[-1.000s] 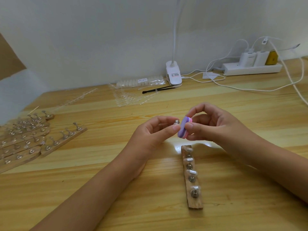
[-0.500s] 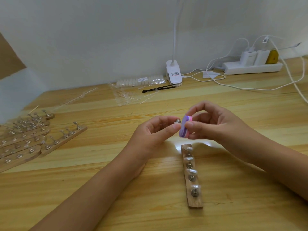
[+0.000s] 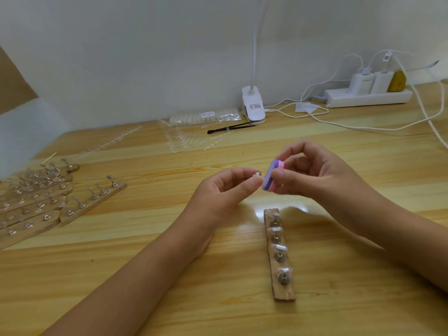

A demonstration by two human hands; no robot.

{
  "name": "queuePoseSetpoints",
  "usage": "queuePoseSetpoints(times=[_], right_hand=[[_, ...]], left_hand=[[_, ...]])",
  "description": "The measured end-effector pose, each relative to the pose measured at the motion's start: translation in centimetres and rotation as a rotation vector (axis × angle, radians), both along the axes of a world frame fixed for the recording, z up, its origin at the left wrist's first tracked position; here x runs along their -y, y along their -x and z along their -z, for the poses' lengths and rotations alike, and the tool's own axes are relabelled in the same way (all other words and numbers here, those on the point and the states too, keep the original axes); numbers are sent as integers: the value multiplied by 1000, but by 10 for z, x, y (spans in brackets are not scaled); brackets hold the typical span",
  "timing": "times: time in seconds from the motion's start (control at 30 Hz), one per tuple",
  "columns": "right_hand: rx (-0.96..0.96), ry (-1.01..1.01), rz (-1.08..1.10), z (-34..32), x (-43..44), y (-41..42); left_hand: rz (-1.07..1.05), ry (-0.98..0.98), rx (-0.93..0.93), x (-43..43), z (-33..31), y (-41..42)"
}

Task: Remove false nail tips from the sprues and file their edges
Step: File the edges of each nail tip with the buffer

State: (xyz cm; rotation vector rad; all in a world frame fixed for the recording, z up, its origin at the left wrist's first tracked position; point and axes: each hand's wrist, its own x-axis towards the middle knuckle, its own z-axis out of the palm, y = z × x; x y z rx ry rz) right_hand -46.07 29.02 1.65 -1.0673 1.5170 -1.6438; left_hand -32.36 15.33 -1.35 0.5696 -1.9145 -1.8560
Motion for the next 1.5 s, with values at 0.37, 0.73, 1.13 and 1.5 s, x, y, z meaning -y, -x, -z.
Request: queuePoseSetpoints(times=[0.37, 0.73, 1.13, 1.5], right_hand=[[-17, -40, -31, 5, 0, -1], [-2, 21, 10, 6, 1, 0], [-58, 7, -5, 13, 2, -1], [-130, -35, -94, 13, 3, 0]], left_hand=[[2, 4, -7, 0, 2, 0], [-5, 16, 11, 0, 1, 0], [-7, 4, -10, -1, 0, 0], [-4, -7, -17, 0, 2, 1]])
